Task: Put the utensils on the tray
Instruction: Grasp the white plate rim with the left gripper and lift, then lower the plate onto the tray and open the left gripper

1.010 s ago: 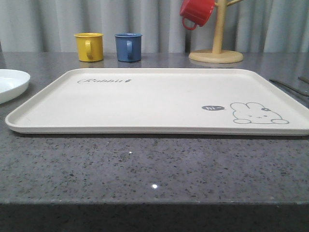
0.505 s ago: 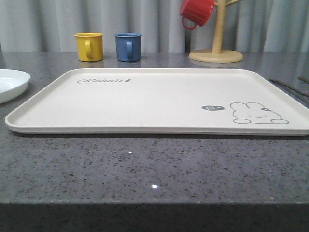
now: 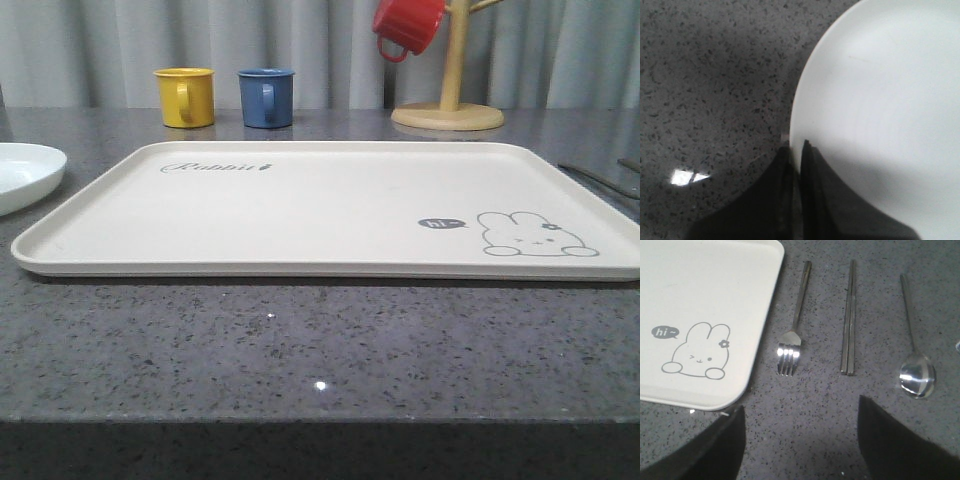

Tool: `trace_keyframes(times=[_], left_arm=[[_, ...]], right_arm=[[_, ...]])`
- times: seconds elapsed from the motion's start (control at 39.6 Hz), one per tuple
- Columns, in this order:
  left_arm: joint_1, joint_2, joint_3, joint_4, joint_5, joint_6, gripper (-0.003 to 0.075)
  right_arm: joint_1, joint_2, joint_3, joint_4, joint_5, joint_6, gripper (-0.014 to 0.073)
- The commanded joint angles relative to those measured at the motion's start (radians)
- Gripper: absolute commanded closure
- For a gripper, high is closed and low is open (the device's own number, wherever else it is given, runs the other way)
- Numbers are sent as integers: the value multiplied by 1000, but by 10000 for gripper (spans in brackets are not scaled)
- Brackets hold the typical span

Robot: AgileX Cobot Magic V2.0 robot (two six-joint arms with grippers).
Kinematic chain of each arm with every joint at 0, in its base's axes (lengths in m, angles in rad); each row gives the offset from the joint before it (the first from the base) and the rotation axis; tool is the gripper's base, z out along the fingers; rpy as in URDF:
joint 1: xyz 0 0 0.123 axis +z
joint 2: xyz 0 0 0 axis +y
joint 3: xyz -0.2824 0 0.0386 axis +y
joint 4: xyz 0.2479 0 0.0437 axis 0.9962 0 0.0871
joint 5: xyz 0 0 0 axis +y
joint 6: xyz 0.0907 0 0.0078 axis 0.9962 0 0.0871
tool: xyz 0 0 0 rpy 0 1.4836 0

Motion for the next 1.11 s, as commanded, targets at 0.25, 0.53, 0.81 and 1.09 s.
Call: trace_keyframes(times=[0.25,0.53,0.81,1.09], left_arm=[[0,-36,-47,-33,-41,1,740],[-2,-106,-191,-58,78,6,740],[-101,-142,-292,-103,153,8,740],[-359,-109,-292,-107,124,8,740]], right_arm=[[-4,8,-30,-2,-61,-1,89],[-4,8,-30,-2,-61,-1,89],[-4,8,-30,-2,-61,-1,89],[-4,8,-30,-2,-61,-1,89]])
